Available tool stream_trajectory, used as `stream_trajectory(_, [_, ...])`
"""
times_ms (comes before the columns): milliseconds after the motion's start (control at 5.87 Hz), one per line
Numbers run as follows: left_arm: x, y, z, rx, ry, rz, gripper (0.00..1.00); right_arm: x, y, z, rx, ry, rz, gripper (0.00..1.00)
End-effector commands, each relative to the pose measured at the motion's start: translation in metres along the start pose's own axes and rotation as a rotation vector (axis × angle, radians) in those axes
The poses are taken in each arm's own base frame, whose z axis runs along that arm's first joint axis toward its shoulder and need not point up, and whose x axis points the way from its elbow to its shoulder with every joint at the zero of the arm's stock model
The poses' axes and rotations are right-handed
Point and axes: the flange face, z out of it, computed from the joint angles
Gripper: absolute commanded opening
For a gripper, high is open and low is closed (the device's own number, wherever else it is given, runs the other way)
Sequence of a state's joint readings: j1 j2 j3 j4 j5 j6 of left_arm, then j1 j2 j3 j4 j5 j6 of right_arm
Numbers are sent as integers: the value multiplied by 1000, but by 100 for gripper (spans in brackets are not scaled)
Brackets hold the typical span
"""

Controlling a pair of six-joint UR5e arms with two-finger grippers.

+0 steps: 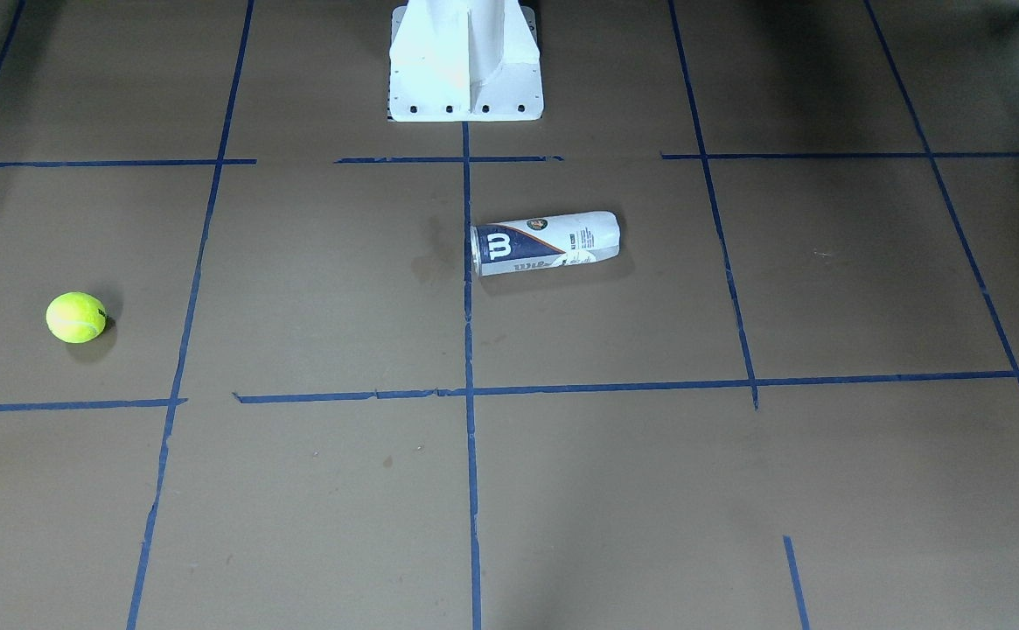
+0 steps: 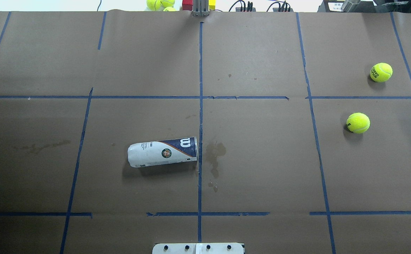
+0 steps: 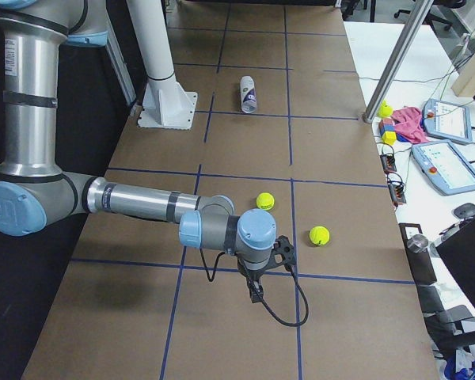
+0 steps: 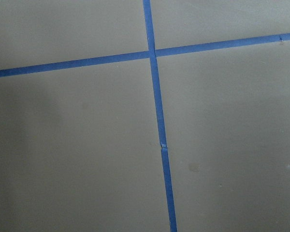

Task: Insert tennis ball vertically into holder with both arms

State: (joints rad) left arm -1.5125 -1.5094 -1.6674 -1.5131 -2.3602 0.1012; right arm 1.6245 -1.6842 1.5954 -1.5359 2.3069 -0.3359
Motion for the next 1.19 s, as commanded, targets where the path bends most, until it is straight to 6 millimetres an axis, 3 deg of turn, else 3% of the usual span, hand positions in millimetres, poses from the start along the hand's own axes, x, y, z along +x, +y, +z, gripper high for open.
stream_trajectory(0, [5,-1,-5,10,1,12,100,-1,0,-1,2,-3,-1,100])
stream_trajectory(341, [16,-9,-17,34,-11,39,100,-2,-5,-4,9,3,-7,100])
stream_trajectory(682, [49,-49,-53,248,-33,246,100,-21,-28,-31,143,54,-137,100])
stream_trajectory(1022, [72,-59,-75,390,-37,390,100,-27,-44,-43,237,70,-173,100])
